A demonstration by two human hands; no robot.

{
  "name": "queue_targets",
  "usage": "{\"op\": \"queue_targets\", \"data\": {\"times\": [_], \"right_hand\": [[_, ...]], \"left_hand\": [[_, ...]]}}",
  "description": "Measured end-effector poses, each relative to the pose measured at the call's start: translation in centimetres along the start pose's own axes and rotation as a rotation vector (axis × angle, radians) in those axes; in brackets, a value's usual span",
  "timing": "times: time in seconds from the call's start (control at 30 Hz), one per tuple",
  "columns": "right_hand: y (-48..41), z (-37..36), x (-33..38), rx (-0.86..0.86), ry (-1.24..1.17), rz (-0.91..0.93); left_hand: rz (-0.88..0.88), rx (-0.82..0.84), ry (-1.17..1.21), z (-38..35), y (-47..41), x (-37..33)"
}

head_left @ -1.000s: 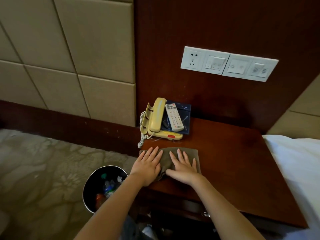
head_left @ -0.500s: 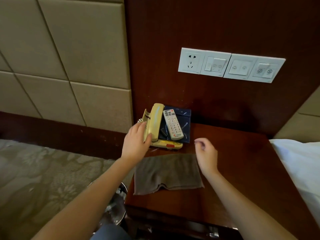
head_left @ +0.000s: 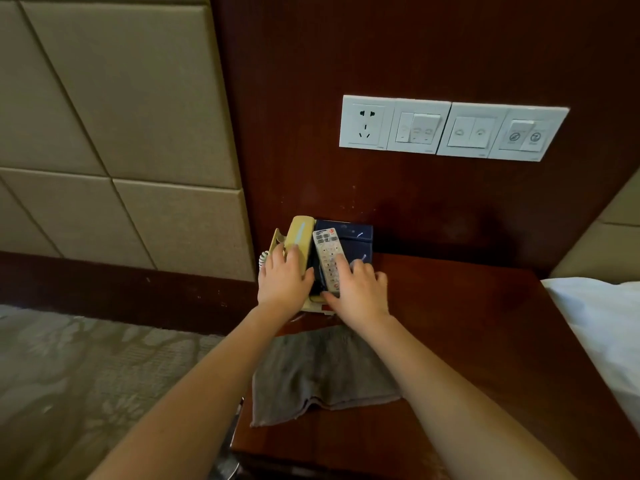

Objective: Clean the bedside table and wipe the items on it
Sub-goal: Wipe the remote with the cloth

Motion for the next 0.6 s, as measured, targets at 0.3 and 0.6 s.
{"op": "queue_targets", "data": {"times": [0.3,0.6], "right_hand": [[1.9,1.3,-3.3,-0.059,-0.554,-0.477],[7.1,4.0,0.0,0.050,-1.225,-0.599]], "left_hand": [[-0.021,0.007,0.325,2.6,2.6,-2.2],[0.802,0.446,1.401,-0.1,10.0,-4.5]]}}
Point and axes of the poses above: each hand's wrist, its own y-axis away from the middle knuckle, its own z-axis out of the back of the hand, x = y × z, the point moved 10 cm from there along -y, towards the middle knuckle, and after that the axes turned 11 degrees about -x, right-handed, at the moved point
